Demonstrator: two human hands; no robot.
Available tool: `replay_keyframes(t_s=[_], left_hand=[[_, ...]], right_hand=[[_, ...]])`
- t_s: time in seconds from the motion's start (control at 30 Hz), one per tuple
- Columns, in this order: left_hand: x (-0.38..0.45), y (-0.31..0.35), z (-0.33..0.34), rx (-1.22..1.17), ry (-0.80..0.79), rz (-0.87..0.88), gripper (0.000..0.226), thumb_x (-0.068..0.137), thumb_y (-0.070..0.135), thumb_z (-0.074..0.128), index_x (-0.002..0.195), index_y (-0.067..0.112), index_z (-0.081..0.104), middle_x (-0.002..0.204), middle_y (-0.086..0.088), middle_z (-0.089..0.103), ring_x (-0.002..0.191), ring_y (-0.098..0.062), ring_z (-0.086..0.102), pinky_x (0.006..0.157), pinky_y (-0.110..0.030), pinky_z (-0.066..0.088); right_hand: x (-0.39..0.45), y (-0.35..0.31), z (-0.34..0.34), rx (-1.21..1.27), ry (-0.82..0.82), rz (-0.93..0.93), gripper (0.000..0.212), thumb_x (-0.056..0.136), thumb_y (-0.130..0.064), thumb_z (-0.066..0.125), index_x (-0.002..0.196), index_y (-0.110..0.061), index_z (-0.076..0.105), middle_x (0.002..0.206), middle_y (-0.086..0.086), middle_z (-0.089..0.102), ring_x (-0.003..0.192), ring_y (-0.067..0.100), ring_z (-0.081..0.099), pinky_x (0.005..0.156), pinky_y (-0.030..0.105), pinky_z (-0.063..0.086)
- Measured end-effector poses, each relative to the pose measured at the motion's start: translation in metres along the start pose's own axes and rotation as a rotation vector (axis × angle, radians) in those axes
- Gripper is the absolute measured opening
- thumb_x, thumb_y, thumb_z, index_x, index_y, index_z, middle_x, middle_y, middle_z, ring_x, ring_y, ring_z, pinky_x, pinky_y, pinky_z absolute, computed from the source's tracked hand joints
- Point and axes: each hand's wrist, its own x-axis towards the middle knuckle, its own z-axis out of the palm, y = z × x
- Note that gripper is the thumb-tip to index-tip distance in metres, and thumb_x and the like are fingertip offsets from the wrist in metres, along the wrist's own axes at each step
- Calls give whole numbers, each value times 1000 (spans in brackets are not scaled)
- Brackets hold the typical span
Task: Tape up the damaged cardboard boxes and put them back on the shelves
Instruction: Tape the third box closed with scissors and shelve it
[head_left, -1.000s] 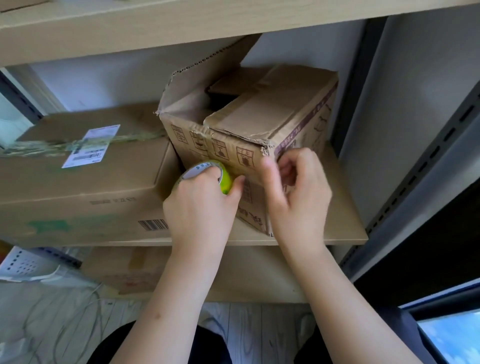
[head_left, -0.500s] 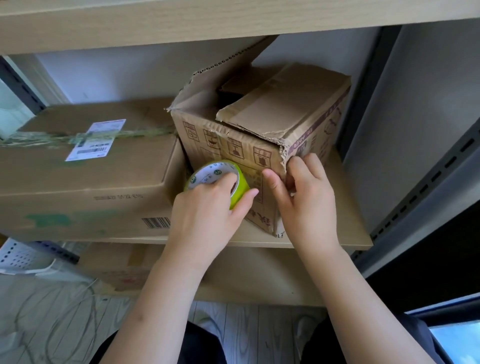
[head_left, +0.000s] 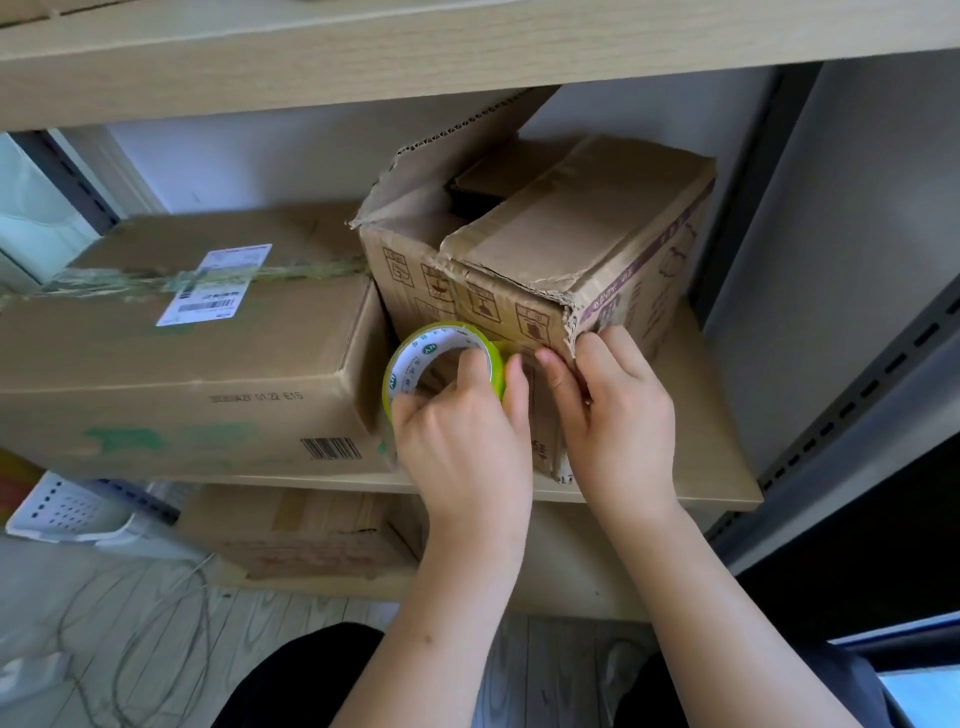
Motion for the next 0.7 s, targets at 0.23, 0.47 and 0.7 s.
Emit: replay_keyframes(t_s=[0.23, 0.47, 0.7], left_hand=[[3, 29, -11, 4, -186, 0, 35, 103, 35, 37, 94, 10, 60, 66, -11, 66, 62, -32, 63, 74, -38, 45], [11, 33, -25, 11, -371, 205, 21, 102, 30, 25, 90, 16, 35, 65, 2, 34, 67, -24, 50, 64, -31, 34], [16, 10, -32, 14, -519, 304, 20, 97, 29, 45, 82, 16, 41, 66, 1, 44, 67, -25, 54, 58, -30, 34]], right_hand=[[-7, 3, -2, 111, -17, 76, 33, 101, -26, 56, 72, -15, 44, 75, -9, 38, 60, 10, 38, 50, 24, 33], [-8, 15, -9, 239, -109, 22, 35, 104, -27, 45, 72, -14, 41, 77, -7, 36, 66, 7, 39, 57, 13, 27], [-1, 3, -35, -55, -301, -45, 28, 104, -34, 35, 95, -16, 54, 92, -9, 46, 68, 5, 43, 56, 13, 32]])
